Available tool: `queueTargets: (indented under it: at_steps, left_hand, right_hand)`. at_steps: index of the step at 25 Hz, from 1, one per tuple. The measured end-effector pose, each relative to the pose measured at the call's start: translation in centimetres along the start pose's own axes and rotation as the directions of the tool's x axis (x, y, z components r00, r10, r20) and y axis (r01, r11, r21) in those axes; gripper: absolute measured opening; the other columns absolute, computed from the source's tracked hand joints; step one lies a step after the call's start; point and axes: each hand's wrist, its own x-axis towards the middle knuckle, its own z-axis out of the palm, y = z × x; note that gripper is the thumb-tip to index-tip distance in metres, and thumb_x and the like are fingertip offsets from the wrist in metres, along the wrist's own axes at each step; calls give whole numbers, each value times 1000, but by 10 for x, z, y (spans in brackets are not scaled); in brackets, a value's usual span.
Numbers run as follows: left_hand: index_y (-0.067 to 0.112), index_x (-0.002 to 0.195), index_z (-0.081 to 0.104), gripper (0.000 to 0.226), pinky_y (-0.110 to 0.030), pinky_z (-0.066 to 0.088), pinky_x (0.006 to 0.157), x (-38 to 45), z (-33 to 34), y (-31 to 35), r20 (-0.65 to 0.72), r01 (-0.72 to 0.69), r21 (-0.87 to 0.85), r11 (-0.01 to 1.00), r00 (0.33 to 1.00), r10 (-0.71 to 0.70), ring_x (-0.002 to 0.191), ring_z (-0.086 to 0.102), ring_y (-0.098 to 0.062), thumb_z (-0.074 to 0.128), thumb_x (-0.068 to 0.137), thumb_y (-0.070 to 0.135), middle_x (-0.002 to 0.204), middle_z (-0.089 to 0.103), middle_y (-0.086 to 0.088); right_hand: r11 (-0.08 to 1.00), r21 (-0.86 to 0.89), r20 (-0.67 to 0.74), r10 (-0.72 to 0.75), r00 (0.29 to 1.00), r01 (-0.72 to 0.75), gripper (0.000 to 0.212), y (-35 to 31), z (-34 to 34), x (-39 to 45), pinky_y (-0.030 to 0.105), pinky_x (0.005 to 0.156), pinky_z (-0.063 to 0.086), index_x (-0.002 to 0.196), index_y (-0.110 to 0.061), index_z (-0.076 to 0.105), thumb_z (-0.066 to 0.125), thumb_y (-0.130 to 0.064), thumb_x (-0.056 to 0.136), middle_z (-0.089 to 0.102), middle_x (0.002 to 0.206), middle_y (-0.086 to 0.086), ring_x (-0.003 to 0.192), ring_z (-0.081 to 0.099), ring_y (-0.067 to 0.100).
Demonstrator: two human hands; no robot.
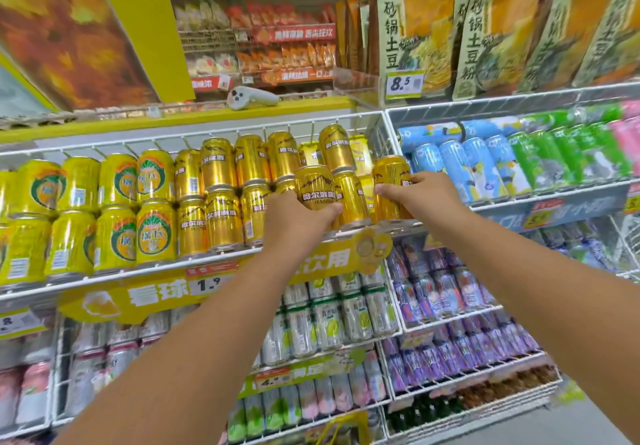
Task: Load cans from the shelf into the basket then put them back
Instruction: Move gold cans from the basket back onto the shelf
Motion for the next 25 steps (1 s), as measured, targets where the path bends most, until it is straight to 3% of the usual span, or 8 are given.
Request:
queueTargets:
  at_steps: [4, 7, 10, 14, 18, 22, 25]
  left_hand:
    - [16, 95, 62, 66, -40, 56, 76, 15, 25, 6, -110, 49, 151, 987, 993, -33, 89, 59, -25, 75, 65, 73, 114, 53, -2]
    - [18, 96, 64, 65, -37, 55, 72, 19, 39, 12, -170, 84, 229, 970, 984, -45, 91, 60, -24, 74, 64, 74, 116, 55, -2]
    - [17, 97, 65, 66, -38, 55, 69, 24, 46, 15, -221, 101, 277, 956, 974, -39, 95, 61, -26, 75, 64, 73, 118, 57, -2]
    - [17, 94, 63, 63, -40, 55, 70, 25, 54, 14, -266, 114, 300, 947, 963, -32, 97, 61, -29, 76, 66, 71, 117, 57, -6]
    - [12, 103, 64, 75, -40, 51, 72, 26, 58, 13, -326, 152, 410, 899, 945, -12, 109, 57, -30, 71, 66, 77, 122, 54, -8]
    - [10, 118, 59, 87, -45, 56, 81, 31, 62, 11, -326, 158, 449, 880, 945, -3, 111, 57, -30, 70, 66, 79, 127, 53, -9]
    - [10, 126, 50, 94, -45, 57, 82, 30, 65, 8, -334, 121, 491, 863, 941, 57, 110, 59, -30, 67, 67, 81, 125, 56, -9]
  right_hand:
    - [999, -50, 3, -17, 1000, 17, 86, 7, 5, 32, 37, 94, 46, 140, -6, 54, 83, -53, 74, 61, 135, 10, 119, 59, 27]
    - [990, -131, 6, -55, 998, 56, 89, 17, 11, 49, 39, 97, 47, 140, -6, 54, 82, -57, 72, 60, 134, 10, 120, 59, 28]
    - [974, -206, -19, -99, 995, 93, 88, 24, 20, 61, 40, 94, 51, 133, -8, 59, 82, -63, 68, 52, 135, 11, 112, 60, 29]
    - [942, -323, -34, -110, 993, 93, 77, 29, 26, 67, 37, 80, 49, 114, -7, 65, 79, -67, 69, 46, 132, 13, 102, 60, 30]
    - [916, -385, -16, -126, 992, 110, 65, 32, 31, 67, 34, 71, 41, 98, -9, 58, 77, -65, 72, 45, 132, 15, 87, 54, 26]
    - [912, -381, -54, -187, 981, 153, 41, 35, 35, 70, 34, 73, 41, 89, -9, 55, 73, -46, 84, 52, 117, 14, 95, 57, 31]
    - [919, -356, -49, -199, 979, 169, 27, 38, 33, 74, 29, 62, 35, 83, -8, 55, 69, -31, 88, 49, 107, 12, 83, 51, 28]
